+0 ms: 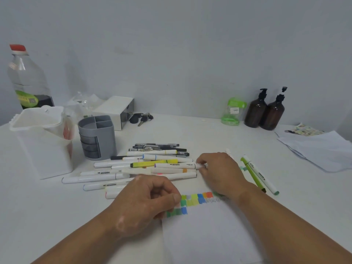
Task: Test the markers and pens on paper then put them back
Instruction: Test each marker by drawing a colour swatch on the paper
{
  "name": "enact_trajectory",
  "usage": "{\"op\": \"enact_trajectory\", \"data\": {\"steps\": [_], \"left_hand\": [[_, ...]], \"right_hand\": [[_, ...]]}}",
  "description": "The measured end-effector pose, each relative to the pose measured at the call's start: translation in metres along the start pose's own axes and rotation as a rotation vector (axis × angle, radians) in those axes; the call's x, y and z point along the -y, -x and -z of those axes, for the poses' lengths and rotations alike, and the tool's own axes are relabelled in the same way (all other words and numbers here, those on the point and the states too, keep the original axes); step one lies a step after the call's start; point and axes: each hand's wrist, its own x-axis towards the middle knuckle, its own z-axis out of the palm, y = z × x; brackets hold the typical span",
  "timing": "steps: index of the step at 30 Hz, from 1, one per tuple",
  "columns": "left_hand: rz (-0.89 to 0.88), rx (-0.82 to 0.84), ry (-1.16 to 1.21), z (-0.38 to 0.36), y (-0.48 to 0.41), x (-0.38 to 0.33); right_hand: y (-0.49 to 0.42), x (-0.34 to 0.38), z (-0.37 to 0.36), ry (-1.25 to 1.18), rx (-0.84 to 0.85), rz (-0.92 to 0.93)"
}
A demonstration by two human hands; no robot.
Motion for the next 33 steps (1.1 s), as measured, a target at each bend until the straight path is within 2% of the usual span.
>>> {"op": "enact_trajectory", "data": {"steps": [7,11,14,16,18,24,27,30,33], "left_hand": [[-0.014,-0.019,0.014,0.002,-0.001,0.000],[-0.012,-0.052,-0.002,0.002,-0.002,0.002],[-0.009,-0.131,-0.051,0.001,-0.006,0.006],[-0.025,-0.175,-0.015,0.000,-0.008,0.007],[-0.063,-0.184,-0.032,0.000,-0.010,0.008],[-0.104,-0.178,0.032,-0.003,-0.011,0.008],[-0.112,-0.208,-0.052,-0.001,-0.011,0.011],[-0.111,-0.185,-0.055,-0.003,-0.010,0.011],[-0.132,-0.117,-0.212,-0.005,-0.007,0.009]], "right_hand": [[0.014,-0.005,0.023,-0.095,-0.108,0.061],[0.039,0.010,0.039,-0.375,-0.197,-0.027],[0.059,0.030,0.034,-0.757,-0.110,-0.125],[0.069,0.044,0.028,-0.922,-0.016,-0.139],[0.074,0.052,0.022,-0.971,0.027,-0.109],[0.079,0.060,0.017,-0.928,-0.023,-0.048],[0.078,0.054,0.018,-0.873,-0.055,-0.036],[0.074,0.045,0.026,-1.074,-0.020,-0.058],[0.073,0.041,0.033,-1.297,0.092,-0.049]]}}
